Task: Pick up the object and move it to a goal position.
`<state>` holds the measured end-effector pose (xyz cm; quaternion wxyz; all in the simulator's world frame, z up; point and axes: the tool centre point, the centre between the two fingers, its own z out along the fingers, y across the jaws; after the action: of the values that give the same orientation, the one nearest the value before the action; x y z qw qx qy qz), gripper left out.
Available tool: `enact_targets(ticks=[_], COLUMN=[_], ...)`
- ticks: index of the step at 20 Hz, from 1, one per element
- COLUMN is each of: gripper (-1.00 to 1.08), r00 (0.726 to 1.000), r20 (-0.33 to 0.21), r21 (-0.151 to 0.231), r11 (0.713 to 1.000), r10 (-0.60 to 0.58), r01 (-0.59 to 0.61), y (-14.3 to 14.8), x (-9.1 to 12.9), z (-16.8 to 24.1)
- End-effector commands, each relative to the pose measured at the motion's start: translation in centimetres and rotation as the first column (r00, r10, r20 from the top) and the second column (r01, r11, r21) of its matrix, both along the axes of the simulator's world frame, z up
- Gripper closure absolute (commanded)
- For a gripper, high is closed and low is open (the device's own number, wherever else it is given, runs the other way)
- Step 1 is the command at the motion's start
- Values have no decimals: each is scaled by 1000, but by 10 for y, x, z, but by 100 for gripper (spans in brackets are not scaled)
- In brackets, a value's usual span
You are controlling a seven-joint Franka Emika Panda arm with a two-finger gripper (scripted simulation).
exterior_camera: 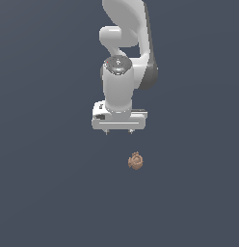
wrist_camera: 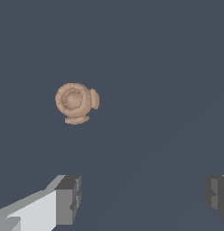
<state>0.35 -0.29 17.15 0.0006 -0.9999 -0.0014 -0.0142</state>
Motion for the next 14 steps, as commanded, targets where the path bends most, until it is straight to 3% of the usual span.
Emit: enact_targets(ticks=[1, 14], gripper=[-92, -92], r00=[1000, 998], r20=[0, -4], r21=[0, -5], r11=[1000, 998], r10=[0, 58], r01=[0, -58], y=[0, 11], x=[0, -2], z=[0, -9])
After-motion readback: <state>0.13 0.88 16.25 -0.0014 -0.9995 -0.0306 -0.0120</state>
